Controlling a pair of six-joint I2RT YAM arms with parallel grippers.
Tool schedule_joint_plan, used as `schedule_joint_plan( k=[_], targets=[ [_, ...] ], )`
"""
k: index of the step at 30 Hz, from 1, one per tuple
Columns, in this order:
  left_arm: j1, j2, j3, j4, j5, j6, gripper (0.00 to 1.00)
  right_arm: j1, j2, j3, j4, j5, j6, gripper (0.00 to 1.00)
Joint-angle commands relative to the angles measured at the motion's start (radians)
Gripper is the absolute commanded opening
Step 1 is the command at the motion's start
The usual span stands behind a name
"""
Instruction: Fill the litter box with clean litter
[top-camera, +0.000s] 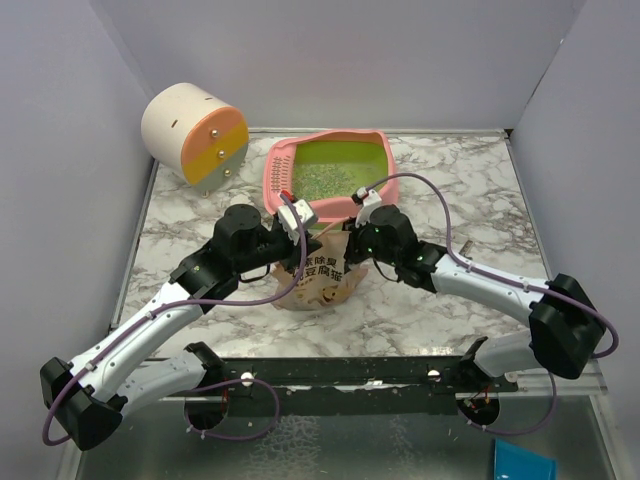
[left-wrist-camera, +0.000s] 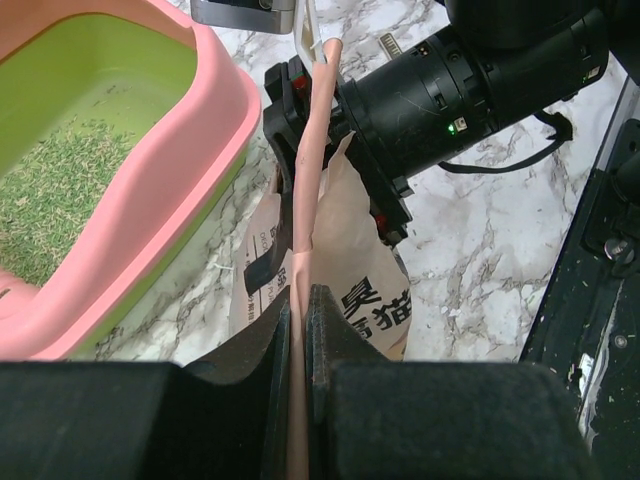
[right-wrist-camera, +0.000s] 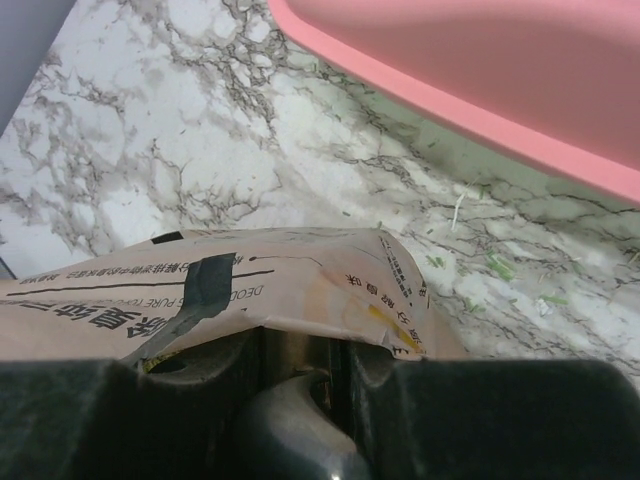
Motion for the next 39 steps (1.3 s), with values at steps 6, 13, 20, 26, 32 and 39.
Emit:
schedule_joint_plan(
  k=[6, 13, 20, 26, 32, 39],
  targets=[
    [-0.003, -0.016, -0.003, 0.036, 0.005, -0.001, 0.00, -0.022, 0.014, -0.122, -0.038, -0.312, 0.288, 0.01],
    [-0.004, -0.023, 0.004, 0.025, -0.006, 0.011, 0.00, -0.074, -0.014, -0.171, 0.069, -0.337, 0.410, 0.01],
    [-0.004, -0.011, 0.023, 0.014, -0.007, 0.023, 0.00, -0.095, -0.053, -0.188, 0.112, -0.299, 0.501, 0.01],
    [-0.004, -0.027, 0.026, 0.004, -0.022, 0.029, 0.00, -0.121, -0.097, -0.222, 0.143, -0.255, 0.567, 0.01],
    [-0.004, -0.047, 0.026, -0.008, -0.027, 0.032, 0.00, -0.144, -0.162, -0.281, 0.197, -0.214, 0.630, 0.01],
    [-0.004, -0.060, 0.022, -0.011, -0.035, 0.035, 0.00, -0.198, -0.244, -0.311, 0.213, -0.217, 0.656, 0.01]
  ],
)
